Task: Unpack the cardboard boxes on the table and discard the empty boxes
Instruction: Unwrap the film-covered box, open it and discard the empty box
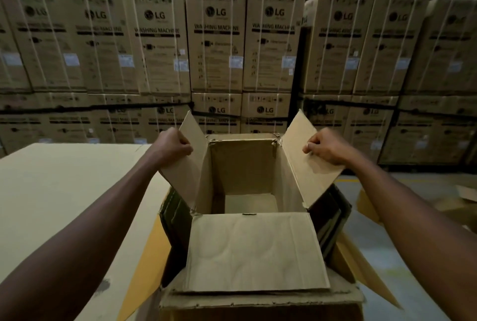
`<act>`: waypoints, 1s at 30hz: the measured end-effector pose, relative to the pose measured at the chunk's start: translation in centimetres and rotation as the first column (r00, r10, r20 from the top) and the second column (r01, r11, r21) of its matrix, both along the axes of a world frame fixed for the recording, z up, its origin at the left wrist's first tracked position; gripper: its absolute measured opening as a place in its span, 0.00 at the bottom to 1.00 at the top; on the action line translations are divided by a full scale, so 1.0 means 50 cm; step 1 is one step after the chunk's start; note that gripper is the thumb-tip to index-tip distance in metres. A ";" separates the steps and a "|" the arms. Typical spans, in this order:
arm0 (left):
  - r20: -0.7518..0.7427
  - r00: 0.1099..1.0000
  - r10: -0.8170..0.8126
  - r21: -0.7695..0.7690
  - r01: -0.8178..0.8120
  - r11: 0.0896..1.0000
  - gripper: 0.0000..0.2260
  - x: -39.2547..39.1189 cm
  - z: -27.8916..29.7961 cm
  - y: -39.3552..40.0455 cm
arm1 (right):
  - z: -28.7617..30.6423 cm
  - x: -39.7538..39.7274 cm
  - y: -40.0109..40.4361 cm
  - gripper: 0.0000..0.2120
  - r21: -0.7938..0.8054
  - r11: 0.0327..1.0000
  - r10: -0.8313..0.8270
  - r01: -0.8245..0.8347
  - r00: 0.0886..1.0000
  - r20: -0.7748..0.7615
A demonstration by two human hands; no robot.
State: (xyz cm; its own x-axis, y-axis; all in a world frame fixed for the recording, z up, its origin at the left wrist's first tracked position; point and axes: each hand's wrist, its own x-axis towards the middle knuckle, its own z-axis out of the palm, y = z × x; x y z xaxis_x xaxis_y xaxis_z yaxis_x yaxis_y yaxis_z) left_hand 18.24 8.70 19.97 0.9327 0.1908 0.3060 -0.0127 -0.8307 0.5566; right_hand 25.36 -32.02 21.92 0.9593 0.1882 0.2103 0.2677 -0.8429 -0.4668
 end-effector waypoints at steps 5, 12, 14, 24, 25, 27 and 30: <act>-0.026 1.000 0.015 0.026 -0.014 1.000 0.09 0.005 -0.031 0.000 | -0.035 0.006 -0.001 0.07 -0.015 1.000 -0.019 0.019 1.000 -0.013; -0.034 0.998 0.049 0.017 -0.049 0.999 0.11 0.004 -0.046 0.009 | -0.050 0.011 -0.020 0.08 -0.024 0.999 -0.040 0.039 0.999 -0.031; -0.035 0.998 0.052 0.011 -0.052 0.999 0.12 0.004 -0.049 0.011 | -0.052 0.009 -0.023 0.08 -0.020 0.999 -0.046 0.046 0.998 -0.035; -0.093 0.996 -0.008 0.035 0.011 0.999 0.12 -0.015 -0.053 0.051 | -0.052 0.005 -0.066 0.09 0.022 1.000 -0.012 0.015 0.993 -0.121; -0.124 0.992 -0.029 0.039 0.034 0.999 0.12 -0.019 -0.053 0.059 | -0.051 0.003 -0.074 0.08 0.031 0.999 -0.005 0.010 0.988 -0.157; -0.195 0.979 -0.062 0.023 0.068 0.997 0.13 -0.031 -0.055 0.075 | -0.054 -0.004 -0.088 0.08 0.037 0.999 0.000 0.009 0.974 -0.226; -0.265 0.960 -0.093 0.000 0.096 0.995 0.12 -0.039 -0.071 0.093 | -0.074 -0.006 -0.104 0.09 0.089 0.996 -0.008 0.031 0.969 -0.247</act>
State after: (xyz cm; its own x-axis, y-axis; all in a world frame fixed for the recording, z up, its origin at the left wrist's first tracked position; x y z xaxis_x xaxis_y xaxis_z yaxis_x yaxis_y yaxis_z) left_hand 16.31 13.33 16.42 0.9943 0.0954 0.0482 0.0543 -0.8396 0.5405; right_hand 25.07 -37.24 18.20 0.9870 0.1599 -0.0173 0.1189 -0.7977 -0.5913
